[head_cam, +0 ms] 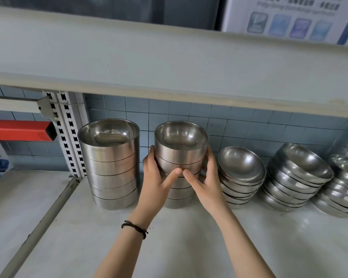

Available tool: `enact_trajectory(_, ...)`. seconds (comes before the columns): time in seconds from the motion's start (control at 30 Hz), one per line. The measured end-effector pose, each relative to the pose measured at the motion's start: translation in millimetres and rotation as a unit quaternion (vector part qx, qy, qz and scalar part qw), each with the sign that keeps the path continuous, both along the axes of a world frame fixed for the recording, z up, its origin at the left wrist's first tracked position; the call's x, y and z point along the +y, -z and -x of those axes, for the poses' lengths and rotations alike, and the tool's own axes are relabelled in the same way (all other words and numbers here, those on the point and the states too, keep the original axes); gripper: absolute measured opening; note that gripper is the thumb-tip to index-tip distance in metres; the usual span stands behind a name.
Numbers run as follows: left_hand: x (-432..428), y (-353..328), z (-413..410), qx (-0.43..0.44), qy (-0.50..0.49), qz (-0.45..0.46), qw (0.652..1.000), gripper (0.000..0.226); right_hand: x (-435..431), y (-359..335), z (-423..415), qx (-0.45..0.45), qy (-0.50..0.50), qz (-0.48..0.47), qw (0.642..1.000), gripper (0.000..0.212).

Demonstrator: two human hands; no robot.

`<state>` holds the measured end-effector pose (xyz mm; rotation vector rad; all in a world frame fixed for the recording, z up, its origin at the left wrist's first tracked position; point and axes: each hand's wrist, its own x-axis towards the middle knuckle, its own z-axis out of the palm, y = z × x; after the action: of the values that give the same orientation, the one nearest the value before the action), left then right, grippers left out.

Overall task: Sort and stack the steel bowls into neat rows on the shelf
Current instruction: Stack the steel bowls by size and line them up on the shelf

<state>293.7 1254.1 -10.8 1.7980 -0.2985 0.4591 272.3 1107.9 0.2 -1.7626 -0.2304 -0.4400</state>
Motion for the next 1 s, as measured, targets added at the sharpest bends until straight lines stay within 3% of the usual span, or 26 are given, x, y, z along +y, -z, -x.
enact_trajectory(0.3,10,8,-1,-0.037,0.036,-0.081,0.995,0.096,-4,12,-1,-0.005,0.009,0.030,1.000,0.090)
enact_trajectory(0.6,14,8,2,-0.047,0.032,-0.083,0.995,0.096,-4,12,3,0.018,-0.001,0.028,0.999,0.093)
enact_trajectory(0.73,21,11,9,-0.004,0.006,-0.171,0.985,0.099,-8,9,8,0.029,-0.009,0.073,0.997,0.089)
enact_trajectory(0.87,28,15,30,-0.021,-0.129,-0.379,0.916,0.089,-22,15,18,0.040,0.030,0.229,0.972,0.084)
enact_trajectory(1.0,39,21,61,-0.093,-0.143,-0.507,0.845,0.064,-41,26,43,0.034,0.091,0.386,0.918,0.055)
